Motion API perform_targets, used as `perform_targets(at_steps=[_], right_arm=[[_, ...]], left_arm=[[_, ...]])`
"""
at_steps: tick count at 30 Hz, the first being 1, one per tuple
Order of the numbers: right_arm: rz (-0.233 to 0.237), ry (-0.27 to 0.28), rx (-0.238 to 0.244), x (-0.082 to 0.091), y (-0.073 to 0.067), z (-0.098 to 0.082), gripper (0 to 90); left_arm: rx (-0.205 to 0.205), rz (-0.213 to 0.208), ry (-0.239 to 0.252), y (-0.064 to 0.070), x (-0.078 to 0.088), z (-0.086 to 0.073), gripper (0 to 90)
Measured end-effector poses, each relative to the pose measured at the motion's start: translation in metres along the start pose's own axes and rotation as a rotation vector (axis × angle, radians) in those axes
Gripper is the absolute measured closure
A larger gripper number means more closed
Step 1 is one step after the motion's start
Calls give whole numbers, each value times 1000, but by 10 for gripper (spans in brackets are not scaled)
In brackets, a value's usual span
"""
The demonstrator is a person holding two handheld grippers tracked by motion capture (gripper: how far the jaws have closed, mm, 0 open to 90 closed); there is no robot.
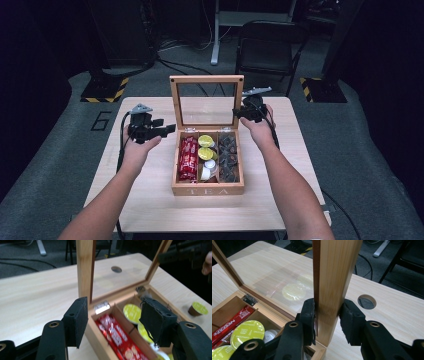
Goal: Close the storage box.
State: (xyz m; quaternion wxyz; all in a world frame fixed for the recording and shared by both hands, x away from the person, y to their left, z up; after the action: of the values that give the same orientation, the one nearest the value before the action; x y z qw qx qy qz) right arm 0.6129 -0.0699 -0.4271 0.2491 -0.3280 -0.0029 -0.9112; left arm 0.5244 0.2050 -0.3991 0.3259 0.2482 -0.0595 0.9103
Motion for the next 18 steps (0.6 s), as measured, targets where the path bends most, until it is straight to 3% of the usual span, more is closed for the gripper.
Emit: perform_targets(at_steps=[1, 3, 7, 15, 18], right_arm=[[2, 9, 1, 0, 0, 0, 648], [0, 26, 4, 1, 0, -2, 648], [2, 36, -11, 3, -2, -5, 647], [-14, 35, 2, 5, -4, -6, 646], [-21, 50, -5, 6, -4, -8, 646]], left_arm=[[-41, 0, 6, -2, -1, 5, 390], [-53, 3, 21, -3, -4, 12, 396], [-64, 33, 30, -10, -13, 23, 407], [-63, 62, 54, -19, -28, 39, 460], [-87, 85, 55, -21, -29, 44, 481]])
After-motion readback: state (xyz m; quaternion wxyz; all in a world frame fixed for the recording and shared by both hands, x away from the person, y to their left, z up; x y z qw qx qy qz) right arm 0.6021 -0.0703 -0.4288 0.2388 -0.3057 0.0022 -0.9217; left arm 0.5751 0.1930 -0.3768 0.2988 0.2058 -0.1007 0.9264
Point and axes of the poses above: each handheld gripper's, and its own axes: x roughly backward along the jaws, z roughly out of its top, y roughly to its right, the point moved 8 cm from there along -x, roughly forward along the jaws, and after that the axes turned 9 degrees about -x, right-handed, at the moved point
